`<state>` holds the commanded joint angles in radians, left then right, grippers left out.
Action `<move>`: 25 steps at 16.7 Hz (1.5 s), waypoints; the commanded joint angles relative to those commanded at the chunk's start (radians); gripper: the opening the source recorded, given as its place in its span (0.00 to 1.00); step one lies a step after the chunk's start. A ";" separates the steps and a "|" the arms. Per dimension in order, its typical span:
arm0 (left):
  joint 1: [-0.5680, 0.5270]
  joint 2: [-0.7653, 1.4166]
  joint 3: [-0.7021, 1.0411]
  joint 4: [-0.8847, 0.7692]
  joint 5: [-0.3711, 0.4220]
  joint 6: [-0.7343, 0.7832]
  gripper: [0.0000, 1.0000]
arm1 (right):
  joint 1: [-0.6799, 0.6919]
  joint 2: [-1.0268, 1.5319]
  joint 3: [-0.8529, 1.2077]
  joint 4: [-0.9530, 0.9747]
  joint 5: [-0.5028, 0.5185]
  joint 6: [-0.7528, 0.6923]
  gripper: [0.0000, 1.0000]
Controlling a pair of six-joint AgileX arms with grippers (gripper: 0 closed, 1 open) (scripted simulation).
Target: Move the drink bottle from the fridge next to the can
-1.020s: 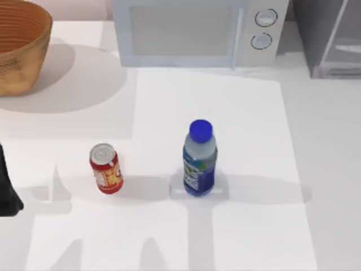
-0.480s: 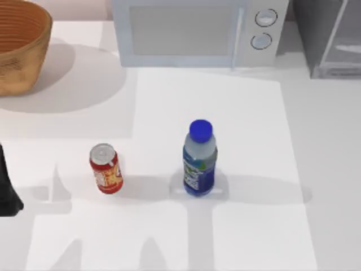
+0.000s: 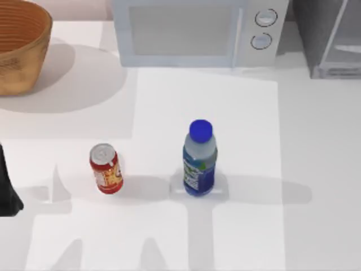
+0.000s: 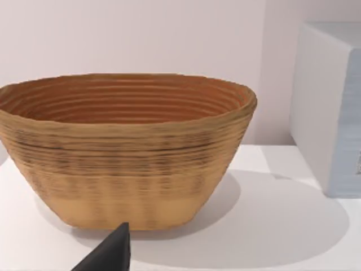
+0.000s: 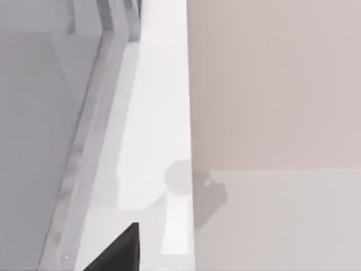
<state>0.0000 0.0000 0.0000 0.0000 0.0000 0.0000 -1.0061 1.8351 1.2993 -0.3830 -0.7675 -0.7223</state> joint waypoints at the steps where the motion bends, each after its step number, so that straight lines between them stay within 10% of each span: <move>1: 0.000 0.000 0.000 0.000 0.000 0.000 1.00 | 0.032 -0.002 -0.001 0.038 0.007 0.039 1.00; 12: 0.000 0.000 0.000 0.000 0.000 0.000 1.00 | 0.126 -0.025 -0.033 0.123 0.073 0.143 1.00; 25: 0.000 0.000 0.000 0.000 0.000 0.000 1.00 | 0.938 -0.204 -0.292 0.417 0.700 0.678 1.00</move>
<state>0.0000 0.0000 0.0000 0.0000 0.0000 0.0000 -0.0681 1.6314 1.0076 0.0343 -0.0675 -0.0443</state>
